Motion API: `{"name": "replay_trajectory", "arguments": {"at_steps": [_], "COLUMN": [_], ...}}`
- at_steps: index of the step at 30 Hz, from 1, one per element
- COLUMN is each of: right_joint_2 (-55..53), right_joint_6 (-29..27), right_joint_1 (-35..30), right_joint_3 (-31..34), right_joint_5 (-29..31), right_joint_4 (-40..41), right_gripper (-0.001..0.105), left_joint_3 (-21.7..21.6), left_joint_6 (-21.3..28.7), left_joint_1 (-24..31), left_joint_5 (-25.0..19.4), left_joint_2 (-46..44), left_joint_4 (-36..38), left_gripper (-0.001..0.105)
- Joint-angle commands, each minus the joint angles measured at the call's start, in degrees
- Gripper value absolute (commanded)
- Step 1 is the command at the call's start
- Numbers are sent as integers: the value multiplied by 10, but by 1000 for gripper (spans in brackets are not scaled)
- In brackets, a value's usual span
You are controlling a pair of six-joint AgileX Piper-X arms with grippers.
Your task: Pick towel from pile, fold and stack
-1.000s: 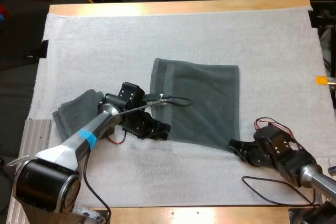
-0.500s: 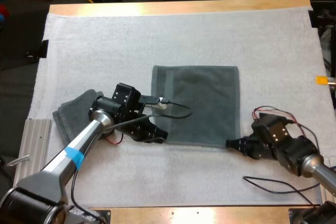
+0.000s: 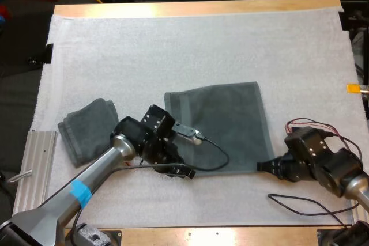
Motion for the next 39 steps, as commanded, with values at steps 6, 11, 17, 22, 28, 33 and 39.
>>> {"name": "replay_trajectory", "arguments": {"at_steps": [6,11,17,22,28,33,39], "right_joint_2": [-54,-77,-76,-70,-18,31,59], "right_joint_6": [-8,-4,26,77,119,146,180], "right_joint_1": [1,1,1,1,1,1,-1], "right_joint_3": [-3,-3,-3,-3,-3,-3,-3], "right_joint_5": [-38,-40,-44,-46,-77,-79,-85], "right_joint_4": [77,90,78,9,-62,-116,-185], "right_gripper": [1,1,1,1,1,1,1], "left_joint_3": [0,0,0,0,0,0,0], "left_joint_6": [-15,-43,-59,-62,-63,-63,-65], "left_joint_1": [-75,-134,-121,-71,-4,49,100], "left_joint_5": [-20,-20,24,91,141,196,234], "left_joint_2": [-6,-6,-6,-6,-6,0,30], "left_joint_4": [36,31,7,-22,-45,-76,-89], "left_gripper": [0,0,0,0,0,0,0]}}
